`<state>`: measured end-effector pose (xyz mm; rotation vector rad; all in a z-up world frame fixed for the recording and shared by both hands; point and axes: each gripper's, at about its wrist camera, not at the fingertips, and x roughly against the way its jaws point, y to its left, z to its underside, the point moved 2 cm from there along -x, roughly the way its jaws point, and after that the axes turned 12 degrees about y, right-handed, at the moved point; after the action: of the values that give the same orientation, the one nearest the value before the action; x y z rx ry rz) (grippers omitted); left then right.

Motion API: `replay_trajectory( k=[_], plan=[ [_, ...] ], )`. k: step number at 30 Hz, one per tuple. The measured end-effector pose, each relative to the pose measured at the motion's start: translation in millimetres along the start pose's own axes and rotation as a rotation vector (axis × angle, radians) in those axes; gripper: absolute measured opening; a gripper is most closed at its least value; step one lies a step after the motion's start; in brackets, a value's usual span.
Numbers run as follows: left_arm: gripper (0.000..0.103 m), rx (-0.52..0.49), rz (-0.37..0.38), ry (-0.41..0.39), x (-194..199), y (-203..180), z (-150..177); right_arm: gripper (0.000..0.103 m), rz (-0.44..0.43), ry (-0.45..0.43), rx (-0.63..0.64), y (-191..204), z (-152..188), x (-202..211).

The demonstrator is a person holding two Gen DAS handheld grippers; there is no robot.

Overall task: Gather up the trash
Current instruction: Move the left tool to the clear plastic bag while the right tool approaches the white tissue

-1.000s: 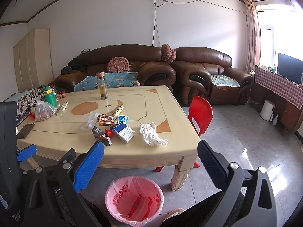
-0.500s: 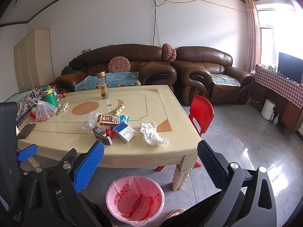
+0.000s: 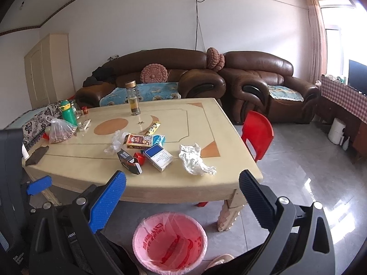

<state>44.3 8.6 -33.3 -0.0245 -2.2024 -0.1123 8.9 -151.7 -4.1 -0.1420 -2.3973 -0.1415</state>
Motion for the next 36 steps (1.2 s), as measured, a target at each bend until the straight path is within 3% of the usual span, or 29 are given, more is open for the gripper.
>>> replay_trajectory(
  k=[12,17,21,36],
  plan=[
    [0.098,0.027,0.034,0.08,-57,19,-23,0.097,-0.063,0.094,0.025,-17,-14,-86],
    [0.098,0.027,0.011,0.09,-77,26,-39,0.097,-0.064,0.107,0.022,-21,-18,-111],
    [0.098,0.037,0.002,0.111,-95,33,-54,0.097,-0.027,0.105,0.052,-19,-27,-131],
    [0.098,0.043,-0.021,0.114,-158,60,-130,0.097,-0.06,0.16,0.072,-25,-57,-215]
  ],
)
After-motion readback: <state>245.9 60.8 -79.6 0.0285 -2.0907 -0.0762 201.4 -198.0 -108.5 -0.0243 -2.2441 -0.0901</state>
